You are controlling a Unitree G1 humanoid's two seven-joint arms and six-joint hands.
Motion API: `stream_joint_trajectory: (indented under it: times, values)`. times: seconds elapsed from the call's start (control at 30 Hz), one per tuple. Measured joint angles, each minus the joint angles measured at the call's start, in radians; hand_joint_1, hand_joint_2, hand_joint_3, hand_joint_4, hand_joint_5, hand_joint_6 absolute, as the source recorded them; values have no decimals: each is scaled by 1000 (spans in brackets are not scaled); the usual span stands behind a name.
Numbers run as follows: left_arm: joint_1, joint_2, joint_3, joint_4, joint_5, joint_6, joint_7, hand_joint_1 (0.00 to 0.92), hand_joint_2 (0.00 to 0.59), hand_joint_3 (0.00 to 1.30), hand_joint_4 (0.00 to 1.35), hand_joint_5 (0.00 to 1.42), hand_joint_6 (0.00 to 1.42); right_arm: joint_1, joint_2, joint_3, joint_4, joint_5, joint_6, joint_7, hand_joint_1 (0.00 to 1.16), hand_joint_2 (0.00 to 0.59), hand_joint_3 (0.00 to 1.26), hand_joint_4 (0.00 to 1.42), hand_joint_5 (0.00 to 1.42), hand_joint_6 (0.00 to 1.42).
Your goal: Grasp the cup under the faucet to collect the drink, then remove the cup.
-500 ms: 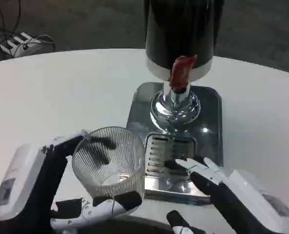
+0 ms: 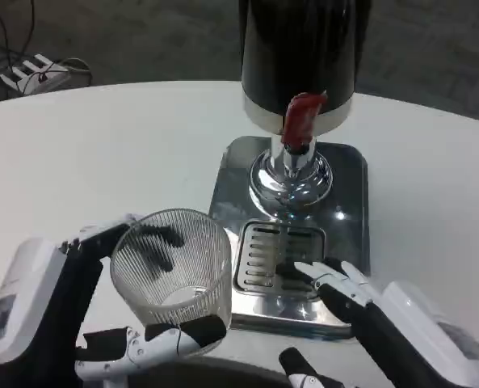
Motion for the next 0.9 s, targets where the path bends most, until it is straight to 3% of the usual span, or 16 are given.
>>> stream_joint_trajectory:
  times: [0.43, 0.77, 0.9]
  values:
    - [-85, 8, -6, 151, 7, -39, 21, 566, 52, 804, 797, 726, 413, -31, 16, 8, 1, -2, 11, 16, 612, 484, 143, 74, 0, 0]
    - [-399, 57, -48, 525, 57, -80, 101, 529, 46, 802, 797, 736, 415, -48, 15, -17, -2, 3, 32, 36, 612, 485, 143, 81, 0, 0]
    - [-531, 60, -116, 686, 112, -89, 147, 523, 44, 802, 797, 736, 415, -50, 16, -18, -4, 5, 38, 42, 613, 485, 143, 83, 0, 0]
